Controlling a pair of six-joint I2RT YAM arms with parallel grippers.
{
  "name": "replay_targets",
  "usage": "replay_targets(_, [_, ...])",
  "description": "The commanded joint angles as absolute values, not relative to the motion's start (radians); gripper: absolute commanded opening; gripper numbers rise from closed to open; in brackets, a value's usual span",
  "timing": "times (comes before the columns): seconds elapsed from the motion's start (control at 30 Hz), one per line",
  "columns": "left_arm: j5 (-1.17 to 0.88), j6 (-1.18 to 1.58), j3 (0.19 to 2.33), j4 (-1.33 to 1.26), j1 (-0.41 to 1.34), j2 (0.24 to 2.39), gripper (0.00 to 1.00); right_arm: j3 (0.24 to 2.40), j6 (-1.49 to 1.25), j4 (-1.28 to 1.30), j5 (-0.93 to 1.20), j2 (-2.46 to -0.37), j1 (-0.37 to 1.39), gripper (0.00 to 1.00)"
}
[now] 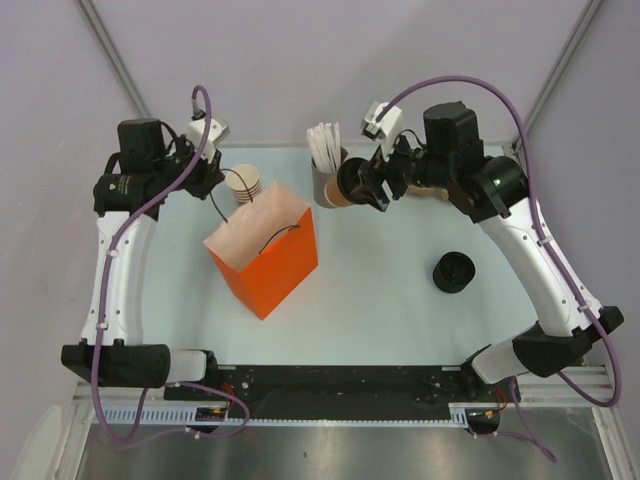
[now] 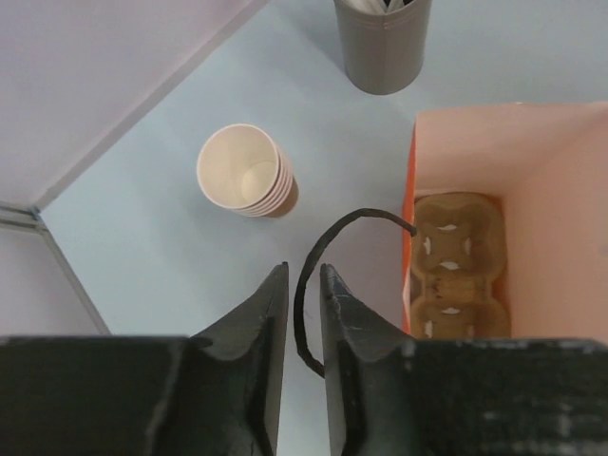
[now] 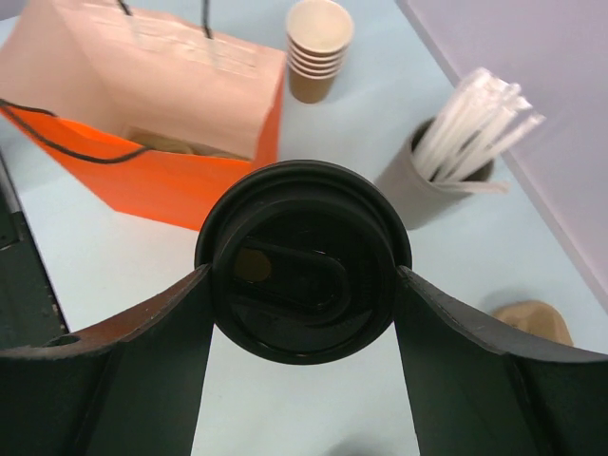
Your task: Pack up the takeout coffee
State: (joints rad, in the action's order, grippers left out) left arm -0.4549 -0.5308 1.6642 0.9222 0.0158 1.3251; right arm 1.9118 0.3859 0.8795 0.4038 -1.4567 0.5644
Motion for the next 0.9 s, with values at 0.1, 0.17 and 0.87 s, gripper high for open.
replay_targets(0.1, [-0.548,-0.538,1.697,0.951,0.009,1.316,0.06,1.988,0.339,0.802,0.379,-1.491,0.667,0.61])
replay_targets(0.17, [-0.566,-0.531,1.698,0.960,0.009,1.315,0.00,1.997,0.327,0.782,0.379,-1.505,0.679,0.61])
replay_targets(0.87, [-0.479,-0.396,1.638,0.833,0.152,1.230,0.00,2.062,0.253,0.770,0.353,-1.648,0.887,0.59])
